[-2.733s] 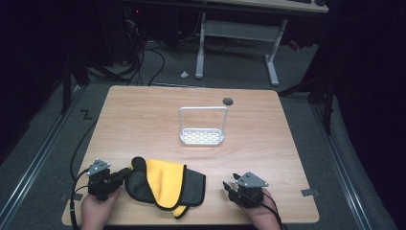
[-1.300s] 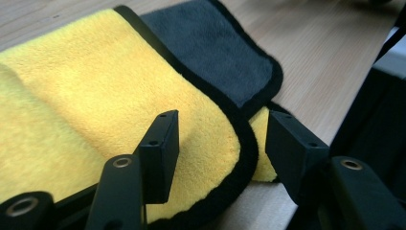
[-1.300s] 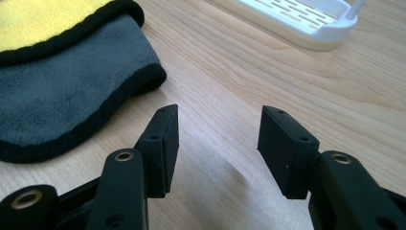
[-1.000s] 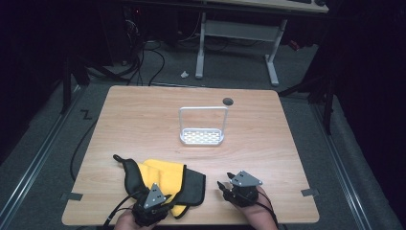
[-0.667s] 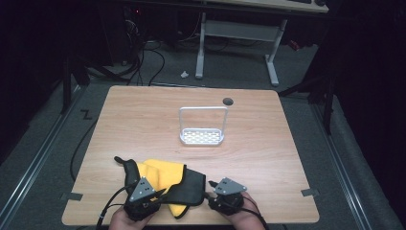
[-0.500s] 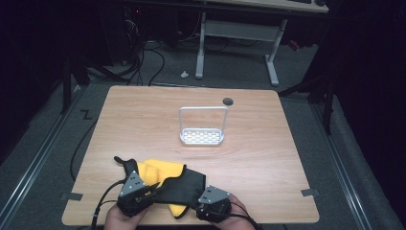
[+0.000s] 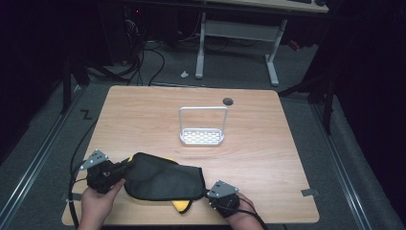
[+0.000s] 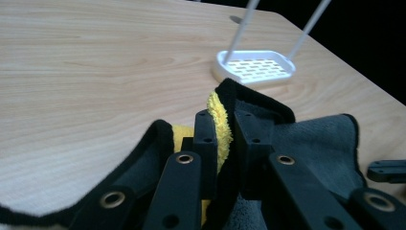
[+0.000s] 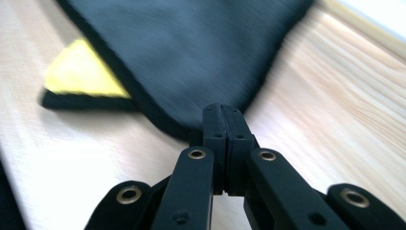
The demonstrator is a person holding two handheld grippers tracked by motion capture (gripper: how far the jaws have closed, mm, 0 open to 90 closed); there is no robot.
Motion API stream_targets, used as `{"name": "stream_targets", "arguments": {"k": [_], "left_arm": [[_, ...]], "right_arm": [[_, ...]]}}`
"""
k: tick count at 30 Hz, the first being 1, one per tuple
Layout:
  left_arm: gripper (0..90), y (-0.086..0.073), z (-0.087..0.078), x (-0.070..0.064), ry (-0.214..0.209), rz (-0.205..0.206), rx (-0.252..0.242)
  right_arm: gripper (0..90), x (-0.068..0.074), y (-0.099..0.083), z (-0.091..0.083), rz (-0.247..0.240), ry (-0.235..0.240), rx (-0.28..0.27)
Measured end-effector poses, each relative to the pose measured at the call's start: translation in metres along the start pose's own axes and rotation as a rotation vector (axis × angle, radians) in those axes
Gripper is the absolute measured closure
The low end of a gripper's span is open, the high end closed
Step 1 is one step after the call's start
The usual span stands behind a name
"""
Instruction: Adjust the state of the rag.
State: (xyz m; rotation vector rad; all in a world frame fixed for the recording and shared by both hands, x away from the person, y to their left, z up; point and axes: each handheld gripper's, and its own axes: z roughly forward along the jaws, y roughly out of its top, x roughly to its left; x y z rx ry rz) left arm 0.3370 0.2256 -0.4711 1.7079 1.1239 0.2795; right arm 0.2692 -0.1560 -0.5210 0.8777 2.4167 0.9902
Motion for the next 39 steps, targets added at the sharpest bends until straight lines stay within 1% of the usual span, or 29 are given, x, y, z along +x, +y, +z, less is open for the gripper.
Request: {"name": "stream_targets", "arguments": {"k": [2, 3, 5, 6, 7, 8, 9, 11, 12, 14, 15, 16, 17, 18, 19, 20, 21, 22, 24, 26, 28, 29, 30, 31, 33, 34, 35, 37, 39], "left_arm": [[80.8, 0.008, 0.006, 0.004, 0.010, -0.002, 0.002], [80.8, 0.012, 0.008, 0.004, 0.014, 0.004, 0.007], [80.9, 0.017, 0.013, 0.000, 0.010, 0.014, 0.007], [80.8, 0.018, 0.014, -0.003, 0.002, 0.015, 0.005], [80.9, 0.018, 0.015, -0.005, -0.001, 0.021, 0.007], [80.9, 0.017, 0.015, -0.008, -0.002, 0.026, 0.004], [80.9, 0.015, 0.015, -0.010, -0.003, 0.032, 0.003], [80.9, 0.013, 0.014, -0.011, -0.003, 0.037, 0.008], [80.8, 0.012, 0.014, -0.012, -0.001, 0.038, 0.005], [80.9, 0.011, 0.011, -0.011, -0.002, 0.030, 0.003], [80.9, 0.010, 0.010, -0.011, -0.002, 0.031, 0.005], [80.9, 0.010, 0.008, -0.011, 0.000, 0.032, 0.004], [80.9, 0.010, 0.007, -0.010, 0.001, 0.029, 0.002], [80.9, 0.010, 0.005, -0.008, 0.001, 0.027, 0.002], [80.9, 0.011, 0.004, -0.006, 0.005, 0.026, 0.001], [80.9, 0.011, 0.003, -0.004, 0.009, 0.025, -0.002], [80.9, 0.012, 0.001, -0.002, 0.013, 0.019, -0.005], [80.9, 0.013, 0.000, 0.000, 0.016, 0.016, -0.002], [81.0, 0.015, -0.002, 0.004, 0.025, 0.013, -0.003], [81.0, 0.016, -0.002, 0.006, 0.033, 0.015, 0.002], [81.1, 0.017, -0.001, 0.007, 0.032, 0.010, 0.004], [81.1, 0.018, 0.001, 0.007, 0.029, 0.006, 0.006], [81.1, 0.019, 0.005, 0.007, 0.019, -0.006, -0.001], [81.1, 0.020, 0.008, 0.006, 0.017, -0.011, -0.003], [81.2, 0.022, 0.014, 0.007, 0.023, -0.019, -0.003], [81.2, 0.023, 0.018, 0.010, 0.036, -0.025, 0.001], [81.3, 0.023, 0.021, 0.015, 0.050, -0.039, 0.008], [81.3, 0.022, 0.029, 0.027, 0.084, -0.071, 0.035], [81.1, 0.019, 0.040, 0.037, 0.111, -0.099, 0.071]], "right_arm": [[89.9, -0.008, -0.003, -0.003, 0.023, -0.008, -0.005], [81.4, -0.011, -0.004, -0.003, 0.046, -0.002, -0.012], [65.1, -0.015, -0.003, -0.001, 0.124, 0.059, -0.029], [58.4, -0.015, 0.000, 0.001, 0.142, 0.068, -0.043], [55.0, -0.014, 0.003, 0.004, 0.142, 0.044, -0.053], [53.5, -0.014, 0.006, 0.006, 0.144, 0.018, -0.057], [51.2, -0.017, 0.011, 0.010, 0.161, 0.010, -0.064], [51.9, -0.024, 0.017, 0.016, 0.209, -0.002, -0.082], [51.9, -0.029, 0.021, 0.021, 0.242, 0.012, -0.088], [52.7, -0.036, 0.027, 0.032, 0.283, 0.016, -0.080], [53.6, -0.038, 0.030, 0.038, 0.297, 0.025, -0.067], [54.4, -0.038, 0.032, 0.044, 0.289, 0.022, -0.053], [58.6, -0.037, 0.034, 0.049, 0.273, 0.005, -0.031], [73.1, -0.037, 0.035, 0.053, 0.268, 0.013, -0.015], [86.2, -0.035, 0.035, 0.053, 0.256, 0.009, -0.029], [87.9, -0.033, 0.037, 0.052, 0.227, -0.015, -0.041], [88.3, -0.033, 0.039, 0.048, 0.215, -0.015, -0.048], [88.4, -0.033, 0.040, 0.043, 0.208, -0.016, -0.063], [88.4, -0.038, 0.038, 0.028, 0.198, -0.048, -0.088], [88.4, -0.047, 0.031, 0.010, 0.201, -0.087, -0.112], [88.3, -0.058, 0.023, -0.008, 0.207, -0.129, -0.135], [88.3, -0.058, 0.023, -0.008, 0.207, -0.129, -0.135], [88.2, -0.067, 0.017, -0.026, 0.214, -0.164, -0.167], [88.2, -0.071, 0.014, -0.033, 0.214, -0.185, -0.179], [88.2, -0.078, 0.010, -0.046, 0.226, -0.214, -0.193], [88.2, -0.081, 0.007, -0.052, 0.233, -0.232, -0.194], [88.2, -0.085, 0.003, -0.056, 0.239, -0.245, -0.192], [88.3, -0.093, -0.007, -0.062, 0.280, -0.257, -0.185], [88.2, -0.100, -0.020, -0.065, 0.331, -0.248, -0.162]]}}
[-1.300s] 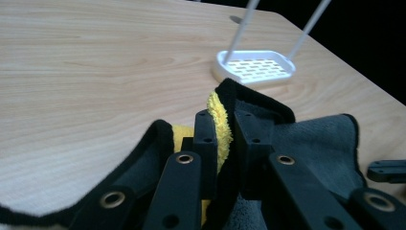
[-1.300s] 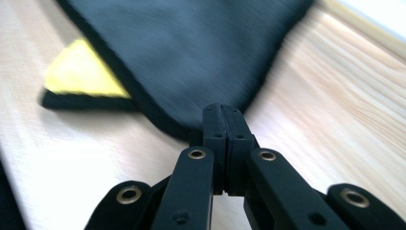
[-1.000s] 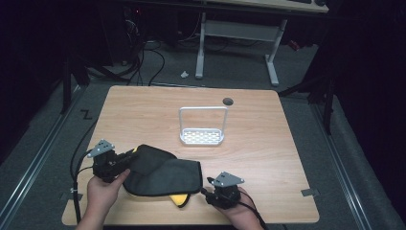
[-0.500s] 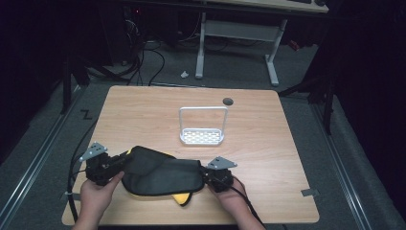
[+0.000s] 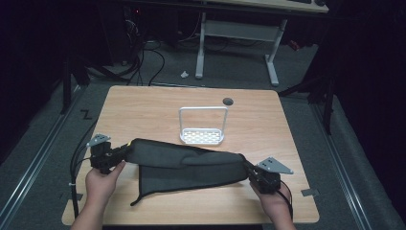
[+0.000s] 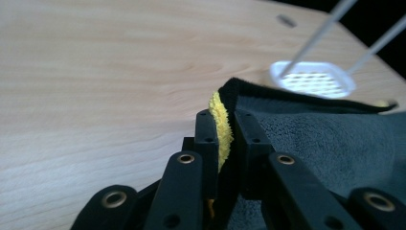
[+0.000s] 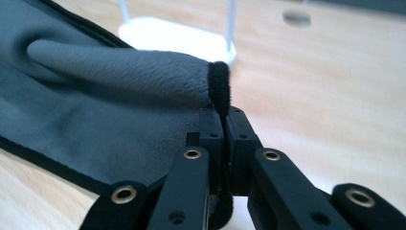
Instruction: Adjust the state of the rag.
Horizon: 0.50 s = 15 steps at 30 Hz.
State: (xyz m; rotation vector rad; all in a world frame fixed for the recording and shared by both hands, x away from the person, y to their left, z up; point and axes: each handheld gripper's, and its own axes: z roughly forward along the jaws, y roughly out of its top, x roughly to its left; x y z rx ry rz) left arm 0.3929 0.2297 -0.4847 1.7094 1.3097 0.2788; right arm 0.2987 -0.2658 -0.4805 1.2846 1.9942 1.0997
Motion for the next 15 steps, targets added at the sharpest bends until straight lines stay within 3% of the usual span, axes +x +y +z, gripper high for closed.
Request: {"name": "stream_targets", "arguments": {"k": [2, 3, 4, 5, 8, 11, 15], "left_arm": [[79.8, -0.003, 0.012, 0.004, 0.017, 0.003, 0.046], [77.0, -0.003, 0.012, 0.004, 0.017, 0.003, 0.046], [71.2, -0.005, 0.018, 0.006, 0.022, -0.004, 0.082], [63.9, -0.007, 0.017, 0.005, 0.027, -0.003, 0.070], [54.1, -0.011, 0.000, 0.001, 0.023, -0.007, -0.014], [52.9, -0.022, -0.024, -0.008, 0.014, 0.019, -0.072], [59.4, -0.051, -0.038, -0.032, -0.027, 0.066, -0.013]], "right_arm": [[87.8, -0.003, -0.012, 0.002, 0.009, 0.020, 0.056], [87.8, -0.003, -0.012, 0.002, 0.009, 0.020, 0.056], [86.9, -0.001, -0.023, 0.003, 0.002, 0.033, 0.099], [85.3, 0.000, -0.027, 0.004, -0.004, 0.037, 0.114], [73.5, 0.001, -0.031, 0.002, 0.011, 0.051, 0.116], [64.8, 0.000, -0.029, 0.000, 0.026, 0.045, 0.094], [62.7, -0.001, -0.027, -0.005, 0.031, 0.031, 0.073]]}}
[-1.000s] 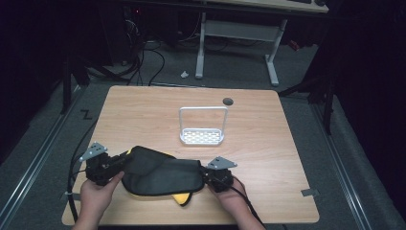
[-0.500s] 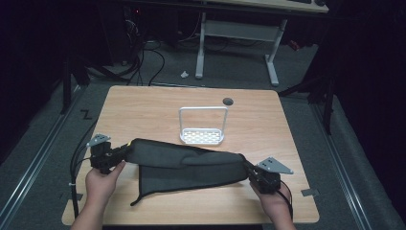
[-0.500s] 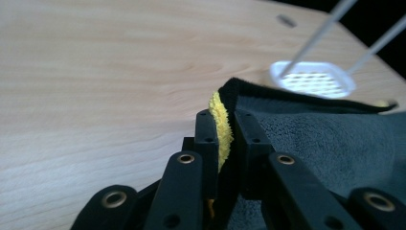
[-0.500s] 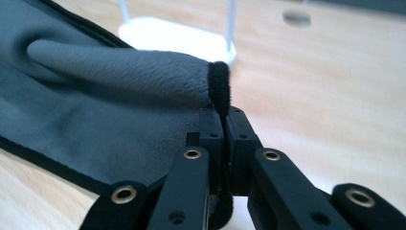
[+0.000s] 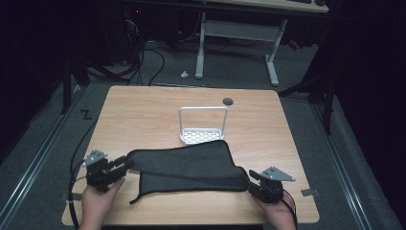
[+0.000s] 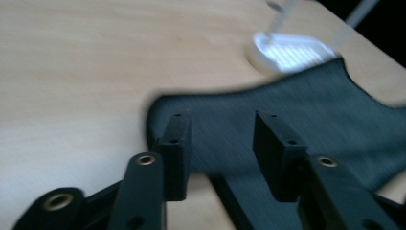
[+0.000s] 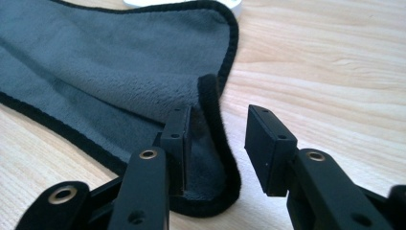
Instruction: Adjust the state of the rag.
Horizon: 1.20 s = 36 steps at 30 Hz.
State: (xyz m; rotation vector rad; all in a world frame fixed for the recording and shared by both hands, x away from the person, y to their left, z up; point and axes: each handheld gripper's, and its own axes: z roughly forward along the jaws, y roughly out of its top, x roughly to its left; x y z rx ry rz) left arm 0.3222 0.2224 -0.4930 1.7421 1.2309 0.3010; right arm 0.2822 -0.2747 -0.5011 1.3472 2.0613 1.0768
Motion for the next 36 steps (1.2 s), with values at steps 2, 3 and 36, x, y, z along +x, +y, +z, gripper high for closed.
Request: {"name": "stream_targets", "arguments": {"k": [2, 3, 36], "left_arm": [[61.5, -0.014, 0.004, -0.014, -0.043, 0.025, 0.061], [62.6, -0.019, 0.007, -0.021, -0.056, 0.039, 0.086], [84.9, -0.030, 0.003, -0.015, 0.019, 0.159, 0.190]], "right_arm": [[62.7, 0.000, 0.001, -0.001, -0.001, -0.002, -0.007], [62.7, 0.000, 0.002, -0.002, -0.006, -0.004, -0.011], [90.0, 0.034, 0.044, 0.063, -0.163, 0.082, 0.072]]}}
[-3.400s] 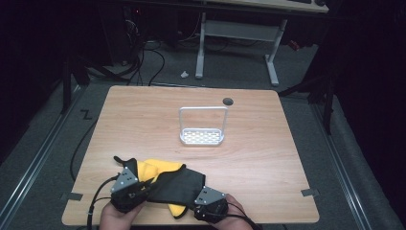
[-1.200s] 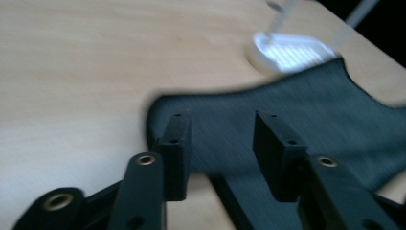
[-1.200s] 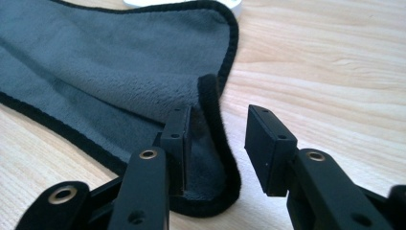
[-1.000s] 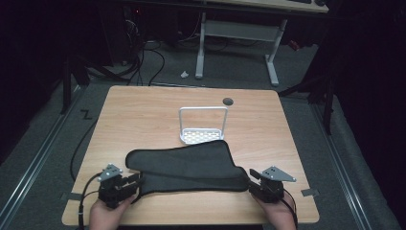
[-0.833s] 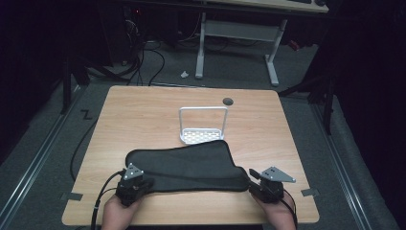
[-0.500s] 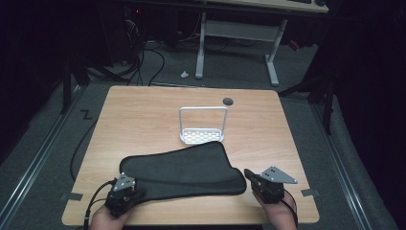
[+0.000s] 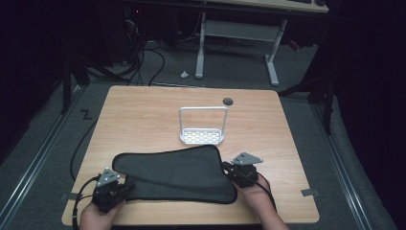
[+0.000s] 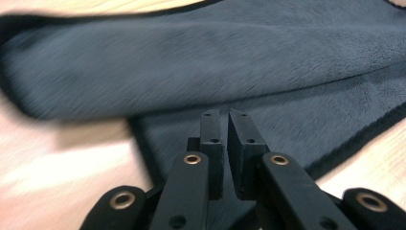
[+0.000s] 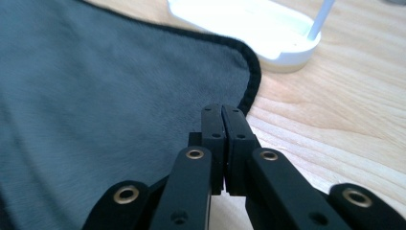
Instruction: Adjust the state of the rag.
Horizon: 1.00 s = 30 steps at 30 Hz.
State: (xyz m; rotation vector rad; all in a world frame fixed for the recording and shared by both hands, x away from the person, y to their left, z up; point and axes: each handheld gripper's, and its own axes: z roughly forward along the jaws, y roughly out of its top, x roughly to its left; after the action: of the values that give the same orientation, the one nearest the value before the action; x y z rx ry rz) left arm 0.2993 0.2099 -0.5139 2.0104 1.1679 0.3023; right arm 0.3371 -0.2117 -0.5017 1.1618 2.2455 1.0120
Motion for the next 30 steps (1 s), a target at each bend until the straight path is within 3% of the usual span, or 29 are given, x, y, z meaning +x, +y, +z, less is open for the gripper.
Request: {"name": "stream_targets", "arguments": {"k": [2, 4, 8, 10, 12, 17, 19, 24, 30], "left_arm": [[85.5, 0.005, 0.013, -0.007, -0.025, 0.009, 0.025], [86.5, 0.002, 0.020, -0.008, -0.019, 0.012, 0.054], [88.3, 0.000, 0.020, -0.006, -0.019, 0.004, 0.046], [89.0, -0.002, 0.019, -0.007, -0.013, 0.015, 0.041], [89.8, -0.003, 0.018, -0.008, -0.010, 0.023, 0.041], [89.9, -0.008, 0.014, -0.008, -0.020, 0.025, 0.036], [90.0, -0.011, 0.011, -0.009, -0.025, 0.029, 0.037], [90.0, -0.018, 0.003, -0.013, -0.033, 0.029, 0.053], [89.9, -0.025, -0.004, -0.023, -0.084, 0.027, 0.075]], "right_arm": [[90.0, -0.001, 0.003, 0.009, -0.011, -0.003, 0.028], [90.0, 0.001, 0.005, 0.018, -0.035, 0.008, 0.053], [90.0, 0.007, 0.006, 0.032, -0.045, 0.031, 0.092], [90.0, 0.012, 0.003, 0.036, -0.069, 0.016, 0.104], [90.0, 0.013, 0.003, 0.036, -0.061, 0.006, 0.107], [90.0, 0.009, -0.003, 0.029, -0.053, -0.036, 0.110], [90.0, -0.001, -0.014, 0.019, -0.016, -0.055, 0.096], [90.0, -0.017, -0.030, 0.000, 0.014, -0.104, 0.097], [90.0, -0.031, -0.046, -0.017, 0.040, -0.154, 0.092]]}}
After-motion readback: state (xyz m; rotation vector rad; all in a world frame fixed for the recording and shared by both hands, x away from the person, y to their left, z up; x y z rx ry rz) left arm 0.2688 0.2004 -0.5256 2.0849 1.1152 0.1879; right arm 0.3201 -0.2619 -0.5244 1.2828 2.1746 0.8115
